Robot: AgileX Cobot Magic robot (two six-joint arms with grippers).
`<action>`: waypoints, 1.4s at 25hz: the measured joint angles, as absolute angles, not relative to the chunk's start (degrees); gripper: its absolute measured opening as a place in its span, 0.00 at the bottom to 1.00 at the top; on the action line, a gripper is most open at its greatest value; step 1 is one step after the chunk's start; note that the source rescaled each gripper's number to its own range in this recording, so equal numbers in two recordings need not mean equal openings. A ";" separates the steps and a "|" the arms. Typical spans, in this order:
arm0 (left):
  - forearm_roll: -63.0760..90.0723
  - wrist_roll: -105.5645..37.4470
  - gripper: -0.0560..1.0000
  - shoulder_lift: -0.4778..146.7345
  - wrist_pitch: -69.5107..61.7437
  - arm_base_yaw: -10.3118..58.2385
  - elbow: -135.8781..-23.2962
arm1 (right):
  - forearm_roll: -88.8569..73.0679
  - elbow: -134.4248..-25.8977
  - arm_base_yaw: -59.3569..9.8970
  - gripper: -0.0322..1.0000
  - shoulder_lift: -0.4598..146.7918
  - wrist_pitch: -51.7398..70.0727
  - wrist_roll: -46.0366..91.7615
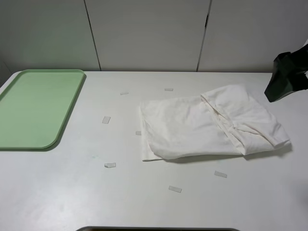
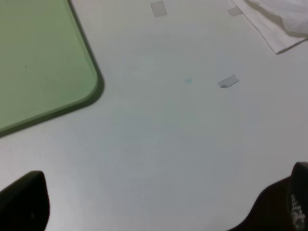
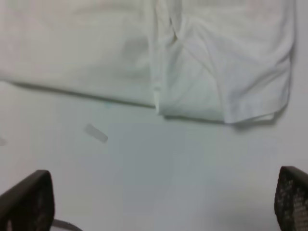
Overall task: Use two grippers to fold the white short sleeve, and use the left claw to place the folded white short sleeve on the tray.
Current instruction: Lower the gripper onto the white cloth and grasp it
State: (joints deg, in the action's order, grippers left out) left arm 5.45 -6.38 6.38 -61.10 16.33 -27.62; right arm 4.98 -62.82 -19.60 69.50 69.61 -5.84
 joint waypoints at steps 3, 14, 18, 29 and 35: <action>5.45 -6.38 0.98 6.38 -61.10 16.33 -27.62 | 4.62 -62.82 -20.18 1.00 64.71 69.73 -7.01; 5.45 -6.38 0.98 6.38 -61.10 16.33 -27.62 | 4.43 -58.70 -20.18 1.00 50.22 69.77 -7.22; 5.45 -6.38 0.98 6.38 -61.10 16.33 -27.62 | 4.43 -51.20 -20.18 1.00 44.53 69.95 -7.22; 5.45 -6.38 0.98 6.38 -61.10 16.33 -27.62 | 5.89 -42.80 -20.18 1.00 36.20 70.14 -7.22; 5.45 -6.38 0.98 6.38 -61.10 16.33 -27.62 | 6.07 -39.99 -14.82 1.00 32.62 68.40 -7.22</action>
